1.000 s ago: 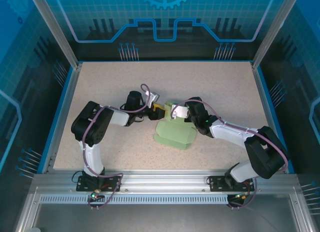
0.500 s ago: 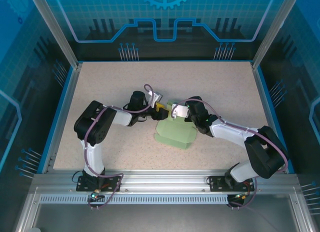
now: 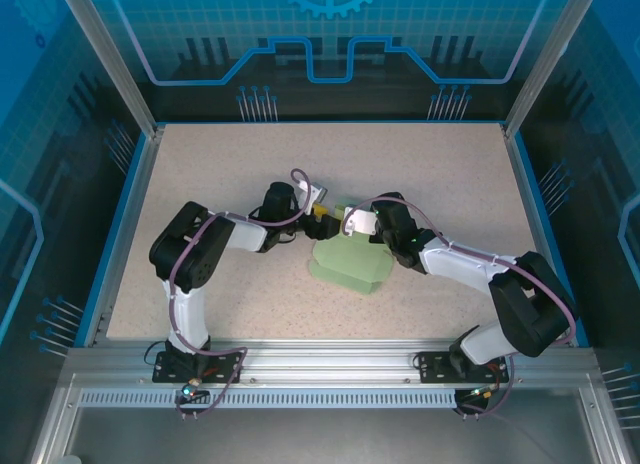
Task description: Fold the paper box
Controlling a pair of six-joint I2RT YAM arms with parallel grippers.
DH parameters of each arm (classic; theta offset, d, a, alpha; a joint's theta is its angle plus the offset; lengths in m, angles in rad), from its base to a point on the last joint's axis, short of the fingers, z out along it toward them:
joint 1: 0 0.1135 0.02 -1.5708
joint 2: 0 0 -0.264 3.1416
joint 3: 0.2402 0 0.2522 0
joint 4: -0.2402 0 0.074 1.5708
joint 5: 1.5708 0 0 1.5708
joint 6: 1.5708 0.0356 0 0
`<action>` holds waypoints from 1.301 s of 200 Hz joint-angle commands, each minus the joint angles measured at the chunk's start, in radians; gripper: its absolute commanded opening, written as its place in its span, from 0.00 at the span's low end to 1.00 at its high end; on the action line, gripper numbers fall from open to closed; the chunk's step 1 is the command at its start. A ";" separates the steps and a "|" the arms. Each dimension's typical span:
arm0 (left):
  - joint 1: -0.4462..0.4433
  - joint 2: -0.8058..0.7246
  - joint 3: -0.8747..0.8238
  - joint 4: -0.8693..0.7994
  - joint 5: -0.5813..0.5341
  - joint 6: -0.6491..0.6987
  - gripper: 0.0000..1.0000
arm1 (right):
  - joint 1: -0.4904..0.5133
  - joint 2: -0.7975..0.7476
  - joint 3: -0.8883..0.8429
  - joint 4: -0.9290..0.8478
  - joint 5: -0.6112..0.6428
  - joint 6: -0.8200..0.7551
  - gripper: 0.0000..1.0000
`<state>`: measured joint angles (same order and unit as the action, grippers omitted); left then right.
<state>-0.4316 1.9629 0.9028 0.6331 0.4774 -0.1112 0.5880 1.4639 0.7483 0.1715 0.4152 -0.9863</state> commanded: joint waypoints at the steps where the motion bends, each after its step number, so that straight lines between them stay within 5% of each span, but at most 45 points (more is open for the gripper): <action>1: -0.006 -0.014 0.030 -0.006 -0.084 -0.031 0.79 | -0.001 0.006 0.020 -0.036 -0.039 0.016 0.01; 69: -0.014 -0.042 0.002 0.041 -0.071 -0.038 0.68 | -0.005 0.015 0.032 -0.059 -0.047 0.018 0.00; 260: -0.025 -0.022 0.070 -0.079 -0.009 0.028 0.86 | -0.057 0.033 0.118 -0.262 -0.206 0.120 0.00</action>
<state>-0.4480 1.9568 0.9470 0.5430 0.4599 -0.1062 0.5289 1.4757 0.8478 -0.0303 0.2935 -0.8822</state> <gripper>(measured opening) 0.858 0.062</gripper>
